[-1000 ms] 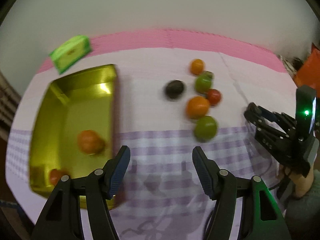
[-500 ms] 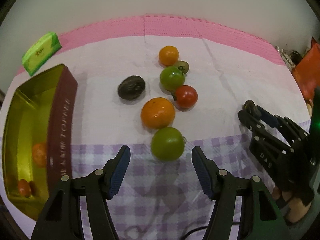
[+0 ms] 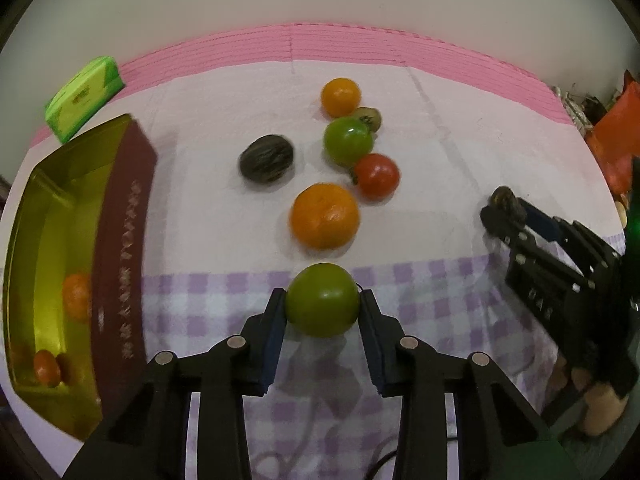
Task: Organize fruits
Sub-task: 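Carry the green tomato into the tin tray and open the left tool, then carry the dark avocado into the tin tray and open the right tool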
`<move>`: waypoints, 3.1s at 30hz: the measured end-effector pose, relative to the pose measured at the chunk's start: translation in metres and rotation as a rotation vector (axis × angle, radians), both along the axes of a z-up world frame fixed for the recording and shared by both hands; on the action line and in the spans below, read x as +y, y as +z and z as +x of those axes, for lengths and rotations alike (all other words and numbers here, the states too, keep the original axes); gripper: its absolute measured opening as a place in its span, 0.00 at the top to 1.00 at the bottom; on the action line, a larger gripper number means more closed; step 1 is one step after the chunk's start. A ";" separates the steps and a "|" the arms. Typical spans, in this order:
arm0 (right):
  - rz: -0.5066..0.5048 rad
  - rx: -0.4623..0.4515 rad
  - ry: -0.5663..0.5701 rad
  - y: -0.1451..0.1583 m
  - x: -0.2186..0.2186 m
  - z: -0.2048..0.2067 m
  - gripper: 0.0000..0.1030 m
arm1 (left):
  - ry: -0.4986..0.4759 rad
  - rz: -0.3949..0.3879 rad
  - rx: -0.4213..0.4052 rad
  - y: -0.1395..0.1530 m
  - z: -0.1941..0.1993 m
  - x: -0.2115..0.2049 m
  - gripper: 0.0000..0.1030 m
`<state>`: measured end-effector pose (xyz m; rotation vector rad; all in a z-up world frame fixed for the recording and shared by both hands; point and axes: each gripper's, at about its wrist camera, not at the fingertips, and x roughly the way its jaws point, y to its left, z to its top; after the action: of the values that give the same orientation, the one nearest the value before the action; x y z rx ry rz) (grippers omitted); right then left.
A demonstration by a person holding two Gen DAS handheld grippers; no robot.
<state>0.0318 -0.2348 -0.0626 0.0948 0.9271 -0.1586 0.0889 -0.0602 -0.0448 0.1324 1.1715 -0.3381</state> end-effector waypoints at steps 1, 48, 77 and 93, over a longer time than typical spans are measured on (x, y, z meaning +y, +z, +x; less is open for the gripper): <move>0.000 0.000 0.000 0.000 0.000 0.000 0.66 | 0.005 0.001 0.000 0.002 -0.002 0.005 0.64; -0.008 0.004 -0.002 0.000 0.001 0.000 0.66 | 0.332 0.155 0.041 -0.004 0.034 0.209 0.63; -0.029 0.013 -0.010 0.005 0.009 0.004 0.68 | 0.320 0.173 -0.175 0.057 -0.012 0.237 0.36; 0.139 -0.092 0.444 0.090 0.184 0.027 0.68 | 0.457 0.166 -0.192 0.060 -0.036 0.278 0.27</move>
<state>0.0584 -0.0511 0.0271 0.0230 0.8456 0.3200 0.0528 0.2175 0.0150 0.0376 1.0040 0.1723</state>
